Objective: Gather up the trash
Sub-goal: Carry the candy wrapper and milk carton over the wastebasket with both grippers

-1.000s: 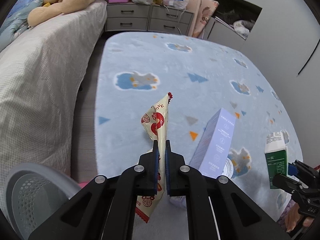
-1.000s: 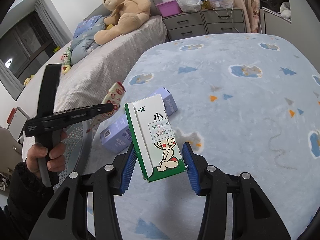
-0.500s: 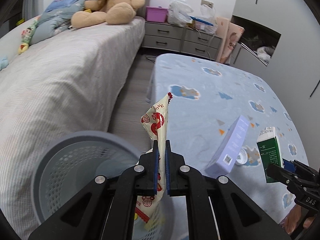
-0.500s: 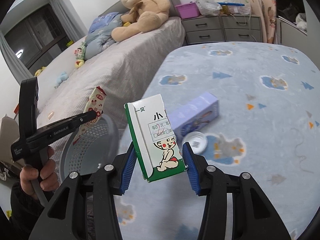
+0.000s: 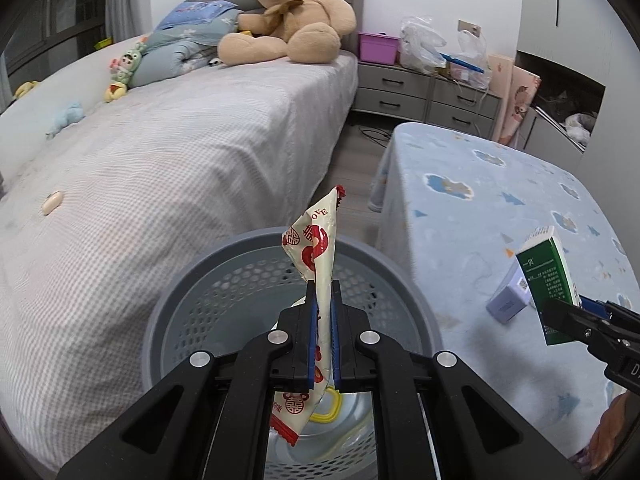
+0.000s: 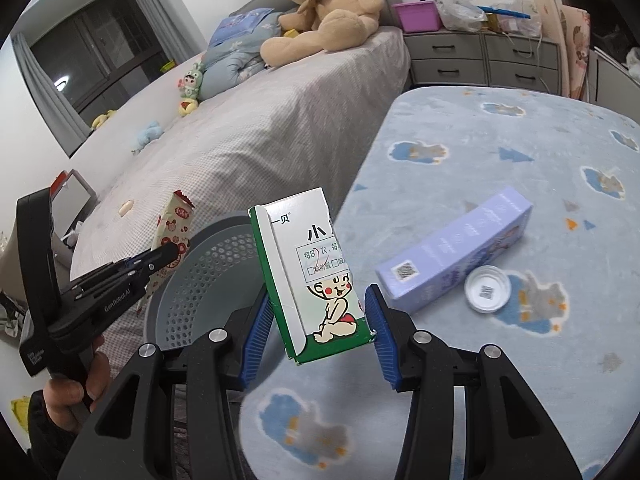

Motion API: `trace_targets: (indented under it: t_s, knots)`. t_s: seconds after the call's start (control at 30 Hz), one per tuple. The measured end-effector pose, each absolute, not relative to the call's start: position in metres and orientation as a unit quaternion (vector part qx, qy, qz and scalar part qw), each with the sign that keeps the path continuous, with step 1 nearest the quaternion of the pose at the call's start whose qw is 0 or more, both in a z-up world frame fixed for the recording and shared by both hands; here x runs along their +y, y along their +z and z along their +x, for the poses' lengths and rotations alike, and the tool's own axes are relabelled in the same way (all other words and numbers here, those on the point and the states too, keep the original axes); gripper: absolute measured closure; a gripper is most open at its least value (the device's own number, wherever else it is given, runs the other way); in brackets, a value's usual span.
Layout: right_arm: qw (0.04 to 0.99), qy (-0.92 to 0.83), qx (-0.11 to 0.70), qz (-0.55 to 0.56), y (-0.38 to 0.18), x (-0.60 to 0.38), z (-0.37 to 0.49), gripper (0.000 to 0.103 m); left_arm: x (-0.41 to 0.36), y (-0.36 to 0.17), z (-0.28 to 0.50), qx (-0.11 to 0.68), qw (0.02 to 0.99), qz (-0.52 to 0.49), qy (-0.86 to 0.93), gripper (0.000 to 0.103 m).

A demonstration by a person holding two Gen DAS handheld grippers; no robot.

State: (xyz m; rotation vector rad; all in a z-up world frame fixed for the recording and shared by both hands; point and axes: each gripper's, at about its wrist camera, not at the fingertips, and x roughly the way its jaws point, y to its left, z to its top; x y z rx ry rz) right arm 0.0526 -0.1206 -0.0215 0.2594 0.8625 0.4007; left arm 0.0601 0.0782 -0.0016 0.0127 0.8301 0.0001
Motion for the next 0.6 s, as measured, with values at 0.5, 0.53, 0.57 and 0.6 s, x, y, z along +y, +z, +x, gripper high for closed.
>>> trace_targets:
  t_s: [0.5,0.53,0.57,0.6]
  knots:
    - [0.865,0.239,0.430,0.100,-0.026,-0.047,0.059,0.057,0.119,-0.016,0.026,0.404,0.913,0.005,0.059,0.097]
    - [0.864,0.240,0.431,0.099,-0.027,-0.044,0.059,0.056,0.121,-0.018,0.026,0.406,0.912,0.003,0.059,0.097]
    - [0.864,0.240,0.432,0.098,-0.028,-0.039,0.061,0.056,0.123,-0.019,0.026,0.408,0.911,0.003,0.059,0.097]
    - [0.863,0.241,0.433,0.095,-0.030,-0.035,0.063,0.056,0.124,-0.021,0.027,0.411,0.910,0.003,0.060,0.097]
